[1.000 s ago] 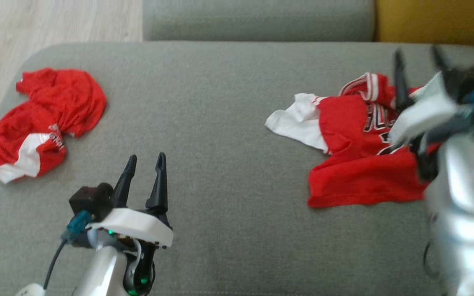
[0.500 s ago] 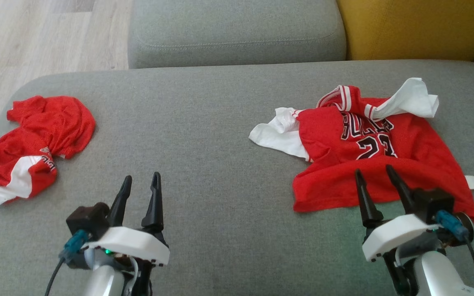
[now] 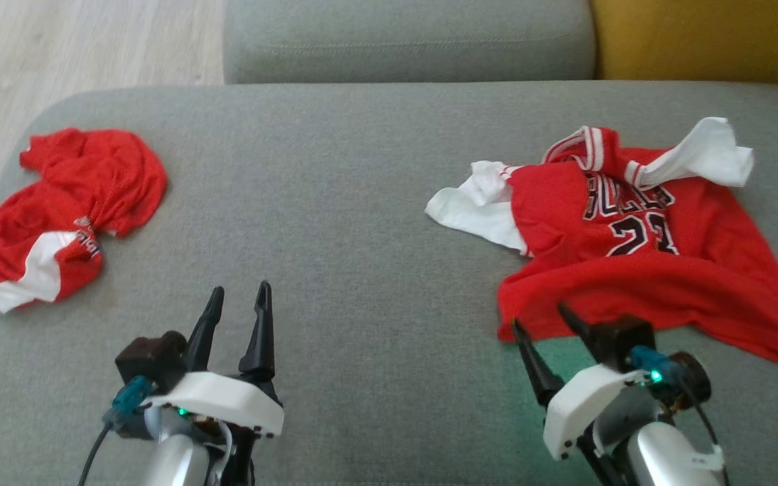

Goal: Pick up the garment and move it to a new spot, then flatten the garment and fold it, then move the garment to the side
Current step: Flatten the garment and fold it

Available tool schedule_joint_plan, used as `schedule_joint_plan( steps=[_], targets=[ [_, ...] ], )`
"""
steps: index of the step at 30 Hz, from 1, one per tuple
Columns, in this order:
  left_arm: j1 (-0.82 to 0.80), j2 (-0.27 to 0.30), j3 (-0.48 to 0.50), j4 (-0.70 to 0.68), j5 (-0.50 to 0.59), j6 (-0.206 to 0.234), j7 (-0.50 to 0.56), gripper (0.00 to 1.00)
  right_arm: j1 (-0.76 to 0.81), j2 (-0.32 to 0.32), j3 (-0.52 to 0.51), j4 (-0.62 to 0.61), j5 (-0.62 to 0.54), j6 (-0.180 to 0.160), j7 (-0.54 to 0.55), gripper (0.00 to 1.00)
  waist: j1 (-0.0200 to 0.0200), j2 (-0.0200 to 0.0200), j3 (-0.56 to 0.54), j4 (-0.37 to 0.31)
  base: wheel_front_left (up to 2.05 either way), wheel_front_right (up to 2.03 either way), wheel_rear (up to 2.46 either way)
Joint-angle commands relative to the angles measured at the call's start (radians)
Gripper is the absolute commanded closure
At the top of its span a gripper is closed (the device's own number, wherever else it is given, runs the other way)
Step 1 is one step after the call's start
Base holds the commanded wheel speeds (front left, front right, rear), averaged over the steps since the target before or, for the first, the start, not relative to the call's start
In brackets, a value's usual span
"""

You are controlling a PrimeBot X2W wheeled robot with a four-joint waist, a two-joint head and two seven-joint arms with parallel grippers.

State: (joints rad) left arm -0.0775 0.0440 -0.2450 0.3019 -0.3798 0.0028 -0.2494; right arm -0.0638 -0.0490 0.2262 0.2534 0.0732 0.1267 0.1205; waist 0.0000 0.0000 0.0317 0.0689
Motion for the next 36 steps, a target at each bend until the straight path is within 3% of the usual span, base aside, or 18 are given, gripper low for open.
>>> schedule_joint_plan(
  steps=[1,13,21,23,32,36],
  targets=[
    [-0.056,0.006,0.027,-0.029,-0.001,-0.004,-0.012,0.0,-0.05,-0.001,0.03,0.001,-0.007,0.004,0.015,0.0,0.0,0.0,0.018,0.017,0.0,0.0,0.0],
    [-0.091,0.006,0.019,-0.022,-0.004,-0.01,-0.012,0.0,-0.15,-0.001,0.021,0.193,0.018,0.004,0.008,0.0,0.0,0.0,0.072,0.064,0.0,0.0,0.0],
    [-0.097,0.006,0.024,-0.021,-0.002,-0.009,-0.012,0.0,-0.215,-0.001,0.027,0.344,0.072,0.004,-0.021,0.0,0.0,0.0,0.089,0.055,0.0,0.0,0.0],
    [-0.101,0.006,0.026,-0.019,0.0,-0.01,-0.012,0.0,-0.228,-0.001,0.051,0.372,0.068,0.004,-0.023,1.0,0.0,0.0,0.087,0.045,0.0,0.0,0.0],
    [-0.085,0.006,0.038,-0.018,0.001,-0.008,-0.012,0.0,-0.217,-0.003,0.032,0.383,-0.078,0.004,-0.018,1.0,0.0,0.0,0.037,-0.029,0.0,0.0,0.0],
    [-0.068,0.006,0.038,-0.023,-0.005,-0.001,-0.012,0.0,-0.161,-0.087,0.017,0.311,-0.126,0.004,0.052,1.0,0.0,0.0,0.001,-0.062,0.0,0.0,0.0]
  ],
)
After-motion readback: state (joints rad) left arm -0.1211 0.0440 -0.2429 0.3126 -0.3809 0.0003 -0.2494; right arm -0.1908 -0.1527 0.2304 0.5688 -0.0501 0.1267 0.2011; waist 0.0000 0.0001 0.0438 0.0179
